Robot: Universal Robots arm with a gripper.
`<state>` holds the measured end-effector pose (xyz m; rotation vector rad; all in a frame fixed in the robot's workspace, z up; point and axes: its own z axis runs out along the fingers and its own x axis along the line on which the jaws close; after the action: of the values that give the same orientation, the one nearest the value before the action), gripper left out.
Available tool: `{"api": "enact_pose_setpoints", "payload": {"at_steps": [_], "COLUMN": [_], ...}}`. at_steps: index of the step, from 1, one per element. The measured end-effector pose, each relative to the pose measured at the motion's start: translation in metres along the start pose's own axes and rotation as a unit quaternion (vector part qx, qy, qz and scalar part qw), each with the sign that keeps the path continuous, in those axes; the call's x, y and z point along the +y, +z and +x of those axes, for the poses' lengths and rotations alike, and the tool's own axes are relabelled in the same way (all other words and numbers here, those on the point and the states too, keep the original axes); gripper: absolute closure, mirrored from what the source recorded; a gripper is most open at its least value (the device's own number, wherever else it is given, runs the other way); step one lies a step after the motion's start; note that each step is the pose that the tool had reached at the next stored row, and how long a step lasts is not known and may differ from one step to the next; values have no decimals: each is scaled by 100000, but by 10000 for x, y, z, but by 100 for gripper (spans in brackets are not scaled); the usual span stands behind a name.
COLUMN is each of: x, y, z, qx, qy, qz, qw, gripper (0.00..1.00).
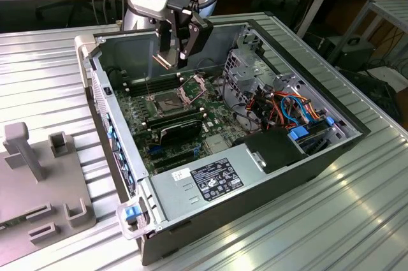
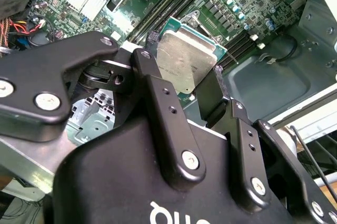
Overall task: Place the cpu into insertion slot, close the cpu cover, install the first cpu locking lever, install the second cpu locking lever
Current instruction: 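Place the cpu into insertion slot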
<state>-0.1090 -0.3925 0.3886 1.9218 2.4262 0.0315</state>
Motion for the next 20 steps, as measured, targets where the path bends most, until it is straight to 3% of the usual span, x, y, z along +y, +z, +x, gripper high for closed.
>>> {"api": "enact_pose_setpoints", "payload": {"at_steps": [13, 17, 20], "x": [7, 97, 115], "y": [2, 16, 29], "z": [17, 52, 58], "qx": [0, -17, -68], "qy": [13, 433, 1553], "qz": [2, 7, 38], "qw": [100000, 99999, 99988], "gripper": [46, 46, 46]}}
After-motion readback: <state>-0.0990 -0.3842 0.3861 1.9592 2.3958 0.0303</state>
